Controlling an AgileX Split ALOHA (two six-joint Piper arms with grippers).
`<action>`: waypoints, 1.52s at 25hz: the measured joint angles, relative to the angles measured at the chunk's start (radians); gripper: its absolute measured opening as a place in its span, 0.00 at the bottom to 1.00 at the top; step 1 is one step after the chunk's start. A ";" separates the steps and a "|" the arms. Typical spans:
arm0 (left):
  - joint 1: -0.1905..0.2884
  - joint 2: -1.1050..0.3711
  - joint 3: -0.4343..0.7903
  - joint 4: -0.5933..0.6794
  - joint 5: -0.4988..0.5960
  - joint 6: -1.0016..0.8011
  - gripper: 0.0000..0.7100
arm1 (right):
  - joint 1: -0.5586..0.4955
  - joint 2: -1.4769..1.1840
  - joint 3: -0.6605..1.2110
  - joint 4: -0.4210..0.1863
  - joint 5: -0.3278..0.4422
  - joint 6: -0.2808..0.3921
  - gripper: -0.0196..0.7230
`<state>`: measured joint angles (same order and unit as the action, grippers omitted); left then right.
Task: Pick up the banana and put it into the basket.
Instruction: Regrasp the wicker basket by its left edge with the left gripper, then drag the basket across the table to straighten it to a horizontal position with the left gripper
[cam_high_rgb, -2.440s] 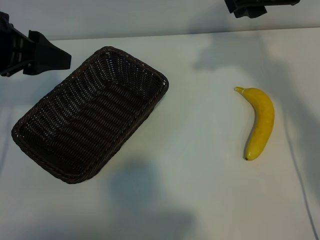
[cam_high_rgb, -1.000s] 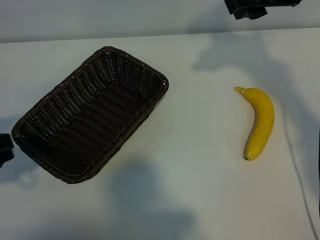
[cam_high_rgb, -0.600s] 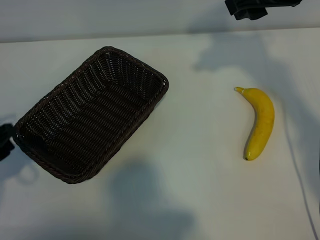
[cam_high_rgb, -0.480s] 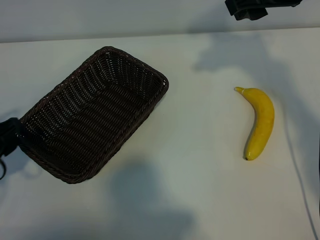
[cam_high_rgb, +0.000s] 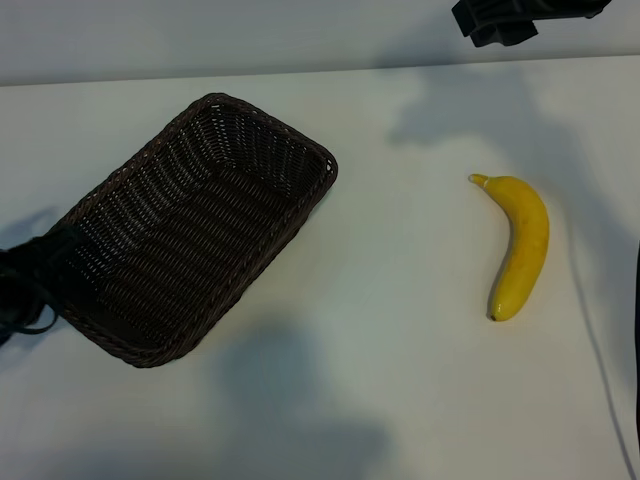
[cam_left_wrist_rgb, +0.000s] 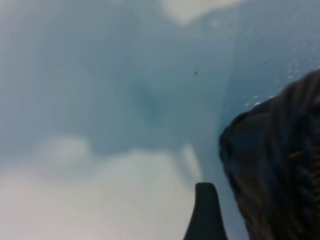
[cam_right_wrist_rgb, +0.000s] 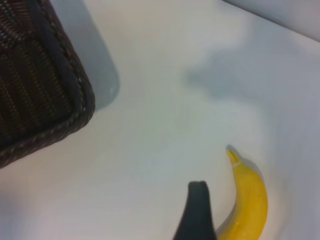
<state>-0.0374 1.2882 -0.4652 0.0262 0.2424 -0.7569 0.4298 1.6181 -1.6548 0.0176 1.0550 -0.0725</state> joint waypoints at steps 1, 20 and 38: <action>0.000 0.021 0.000 -0.009 -0.005 -0.001 0.82 | 0.000 0.000 0.000 0.003 0.002 0.000 0.84; 0.001 0.199 0.006 -0.098 -0.191 -0.004 0.25 | 0.000 0.000 0.000 0.009 0.048 -0.002 0.84; 0.001 0.177 -0.108 -0.181 -0.041 0.319 0.25 | 0.000 0.000 0.000 0.009 0.048 -0.002 0.84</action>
<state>-0.0365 1.4649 -0.5728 -0.1543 0.2009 -0.4378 0.4298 1.6181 -1.6548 0.0263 1.1032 -0.0743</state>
